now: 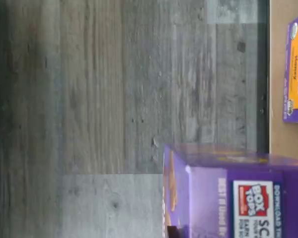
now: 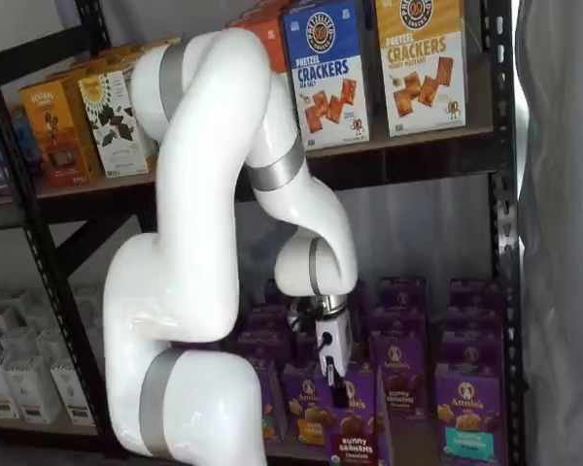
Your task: Pick up the purple box with a brown patch in the center, on the bottom shelf, the fifth box from the left
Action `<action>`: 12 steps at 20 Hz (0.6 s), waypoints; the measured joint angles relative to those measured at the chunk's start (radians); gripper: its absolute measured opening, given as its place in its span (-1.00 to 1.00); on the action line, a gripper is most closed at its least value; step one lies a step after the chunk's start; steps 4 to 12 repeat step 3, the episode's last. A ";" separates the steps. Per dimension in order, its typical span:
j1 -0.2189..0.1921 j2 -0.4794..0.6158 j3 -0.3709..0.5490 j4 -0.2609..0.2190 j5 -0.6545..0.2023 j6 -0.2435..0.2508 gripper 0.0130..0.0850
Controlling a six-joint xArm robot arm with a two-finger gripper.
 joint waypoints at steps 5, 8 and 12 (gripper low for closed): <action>0.007 -0.042 0.021 0.009 0.024 -0.002 -0.44; 0.007 -0.042 0.021 0.009 0.024 -0.002 -0.44; 0.007 -0.042 0.021 0.009 0.024 -0.002 -0.44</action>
